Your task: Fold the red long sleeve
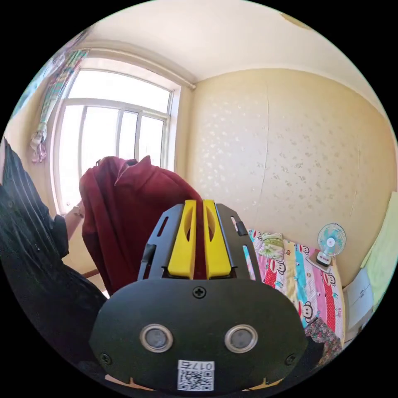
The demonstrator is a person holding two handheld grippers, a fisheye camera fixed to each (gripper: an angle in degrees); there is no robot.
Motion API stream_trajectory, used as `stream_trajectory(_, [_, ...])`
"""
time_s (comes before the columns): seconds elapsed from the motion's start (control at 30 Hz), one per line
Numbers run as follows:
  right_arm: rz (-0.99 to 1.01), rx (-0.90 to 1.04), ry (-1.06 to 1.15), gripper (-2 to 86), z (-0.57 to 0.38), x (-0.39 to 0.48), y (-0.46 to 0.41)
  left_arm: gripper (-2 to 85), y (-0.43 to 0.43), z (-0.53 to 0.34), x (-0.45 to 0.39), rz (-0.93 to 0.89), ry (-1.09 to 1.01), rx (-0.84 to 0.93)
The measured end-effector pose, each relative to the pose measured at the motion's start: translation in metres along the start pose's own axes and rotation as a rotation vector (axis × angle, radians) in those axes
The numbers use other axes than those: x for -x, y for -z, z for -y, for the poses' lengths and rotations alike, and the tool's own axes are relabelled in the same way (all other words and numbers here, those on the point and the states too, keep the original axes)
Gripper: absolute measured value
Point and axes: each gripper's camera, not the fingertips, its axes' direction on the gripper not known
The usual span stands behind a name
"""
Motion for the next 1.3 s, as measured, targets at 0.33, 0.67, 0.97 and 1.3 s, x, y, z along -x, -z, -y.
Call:
stream_trajectory(0.33, [0.117,0.026,0.034,2.6,0.015,0.027,0.029,-0.2,0.022,-0.046,-0.023,0.548,0.219,0.059])
stream_trajectory(0.67, [-0.075,0.050,0.042,2.7,0.065,-0.009,0.015,0.0,0.005,0.126,-0.002,0.687,0.072,0.210])
stream_trajectory(0.97, [-0.103,0.604,-0.282,3.2,0.043,-0.188,-0.273,7.7,0.142,0.218,0.294,0.980,0.713,0.169])
stream_trajectory(1.3, [0.037,0.983,-0.693,2.8,-0.184,-0.234,-0.262,10.1,0.292,0.012,0.339,1.055,1.156,0.188])
